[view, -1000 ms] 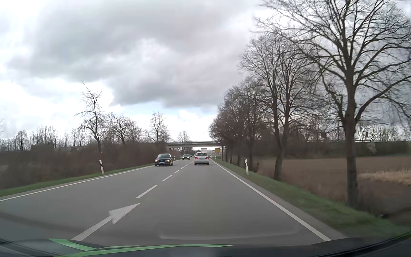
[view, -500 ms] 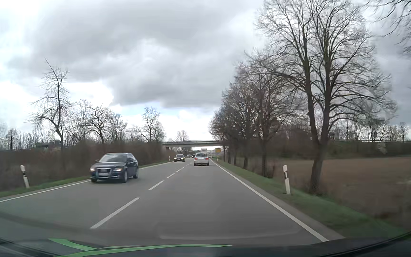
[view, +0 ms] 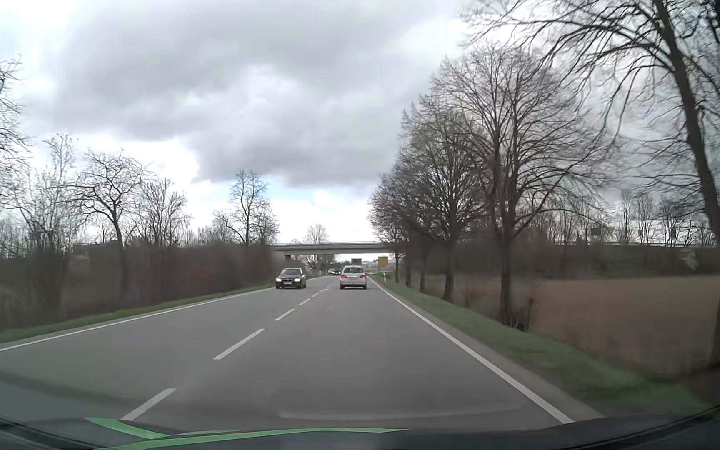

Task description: Follow the waypoints while adhering to traffic rules and regulations

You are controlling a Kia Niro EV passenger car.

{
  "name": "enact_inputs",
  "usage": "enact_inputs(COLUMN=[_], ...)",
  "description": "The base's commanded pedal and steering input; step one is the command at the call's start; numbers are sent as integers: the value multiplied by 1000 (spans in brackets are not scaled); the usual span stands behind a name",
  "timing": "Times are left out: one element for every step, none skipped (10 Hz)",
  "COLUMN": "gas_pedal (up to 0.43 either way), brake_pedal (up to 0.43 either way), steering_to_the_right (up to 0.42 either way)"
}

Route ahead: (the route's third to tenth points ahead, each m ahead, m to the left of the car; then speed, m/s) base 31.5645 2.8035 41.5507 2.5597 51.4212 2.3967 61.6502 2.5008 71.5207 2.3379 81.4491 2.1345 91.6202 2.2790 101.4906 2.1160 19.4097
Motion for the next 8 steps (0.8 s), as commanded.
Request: enact_inputs(gas_pedal=[150,150,150,150,150,150,157,157], brake_pedal=[0,0,0,0,0,0,0,0], steering_to_the_right=[0,0,0,0,0,0,0,0])
